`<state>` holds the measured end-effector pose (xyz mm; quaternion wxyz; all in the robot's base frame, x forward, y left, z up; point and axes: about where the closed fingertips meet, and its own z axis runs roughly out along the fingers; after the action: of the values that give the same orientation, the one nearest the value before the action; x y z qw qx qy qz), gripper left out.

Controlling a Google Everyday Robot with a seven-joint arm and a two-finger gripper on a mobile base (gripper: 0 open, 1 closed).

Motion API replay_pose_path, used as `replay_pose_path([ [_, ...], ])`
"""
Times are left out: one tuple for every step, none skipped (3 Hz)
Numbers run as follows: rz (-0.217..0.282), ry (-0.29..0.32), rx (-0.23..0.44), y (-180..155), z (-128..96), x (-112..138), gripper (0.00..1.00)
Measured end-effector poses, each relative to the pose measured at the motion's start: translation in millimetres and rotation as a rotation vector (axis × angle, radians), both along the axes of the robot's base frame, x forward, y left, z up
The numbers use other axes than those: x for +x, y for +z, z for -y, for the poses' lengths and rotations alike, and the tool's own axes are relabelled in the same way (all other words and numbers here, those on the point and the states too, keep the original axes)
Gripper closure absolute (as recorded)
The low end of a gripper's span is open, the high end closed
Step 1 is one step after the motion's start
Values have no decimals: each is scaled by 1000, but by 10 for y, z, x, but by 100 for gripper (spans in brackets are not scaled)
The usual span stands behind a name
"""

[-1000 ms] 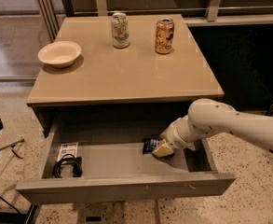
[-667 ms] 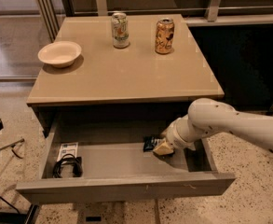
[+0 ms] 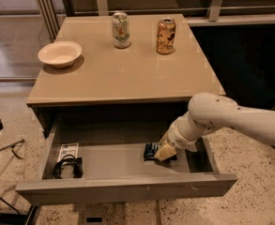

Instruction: Pick rxbar blueberry from top drawer and place on counter

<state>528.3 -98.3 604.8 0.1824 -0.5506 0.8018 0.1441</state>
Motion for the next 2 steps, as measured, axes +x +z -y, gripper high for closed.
replay_pose_path([
  [22, 24, -1, 303, -89, -57, 100],
  [53, 43, -14, 887, -241, -180, 100],
])
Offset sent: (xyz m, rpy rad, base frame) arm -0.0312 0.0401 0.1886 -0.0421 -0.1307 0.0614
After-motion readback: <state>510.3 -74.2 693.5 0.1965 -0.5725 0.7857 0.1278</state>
